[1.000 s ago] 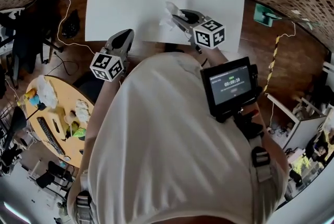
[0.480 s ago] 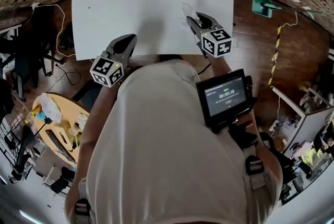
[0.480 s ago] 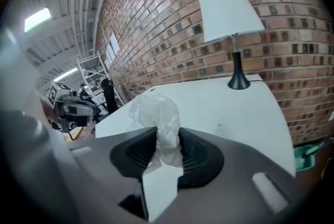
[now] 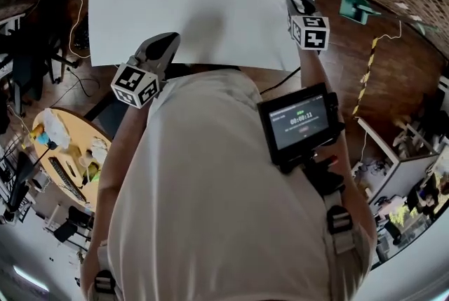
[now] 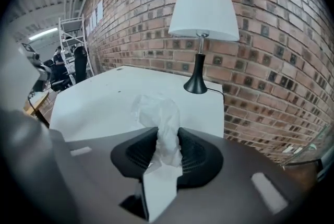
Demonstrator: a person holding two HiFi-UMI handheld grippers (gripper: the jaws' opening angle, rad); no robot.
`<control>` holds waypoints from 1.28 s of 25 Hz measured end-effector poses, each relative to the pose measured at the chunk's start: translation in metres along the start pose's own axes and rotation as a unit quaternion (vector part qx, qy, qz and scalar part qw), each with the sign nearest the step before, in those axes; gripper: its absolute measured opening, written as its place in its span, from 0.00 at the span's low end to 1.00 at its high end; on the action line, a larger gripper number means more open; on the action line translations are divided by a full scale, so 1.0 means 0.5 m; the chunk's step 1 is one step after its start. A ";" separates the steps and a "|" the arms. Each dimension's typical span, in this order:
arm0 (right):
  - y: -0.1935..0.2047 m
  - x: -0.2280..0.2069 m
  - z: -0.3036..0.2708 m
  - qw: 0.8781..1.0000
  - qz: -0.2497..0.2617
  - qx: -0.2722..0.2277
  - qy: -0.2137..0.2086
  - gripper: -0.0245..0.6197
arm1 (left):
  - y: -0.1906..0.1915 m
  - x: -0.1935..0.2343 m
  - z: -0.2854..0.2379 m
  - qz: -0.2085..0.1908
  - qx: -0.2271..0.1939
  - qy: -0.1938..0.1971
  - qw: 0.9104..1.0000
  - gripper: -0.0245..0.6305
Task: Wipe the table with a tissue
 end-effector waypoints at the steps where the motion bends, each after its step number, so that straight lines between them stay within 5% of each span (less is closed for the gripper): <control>1: -0.006 -0.008 -0.013 1.000 0.008 0.005 -0.002 0.22 | -0.001 0.000 0.004 0.002 -0.001 -0.006 1.000 0.05; 6: -0.024 -0.016 -0.083 0.998 0.048 0.037 -0.007 0.21 | 0.007 0.016 0.027 0.021 -0.007 -0.037 0.999 0.05; 12: -0.056 -0.055 -0.084 0.993 0.086 0.059 0.057 0.21 | -0.026 0.013 0.035 0.019 -0.016 -0.039 0.999 0.05; 18: -0.040 0.030 -0.160 0.986 0.129 0.086 0.068 0.20 | 0.014 0.074 0.078 0.035 -0.011 -0.047 0.998 0.05; 32: -0.046 0.176 -0.169 0.960 0.274 0.061 0.000 0.16 | 0.016 0.075 0.093 0.036 -0.014 -0.051 0.998 0.05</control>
Point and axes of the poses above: the fingertips, and each gripper's own axes: z backward along the fingers, x to its left, y out of its underside, the point moved 10 cm from there along z, backward along the fingers, and after that the axes turned 7 degrees about -x, right-handed, at the moved point
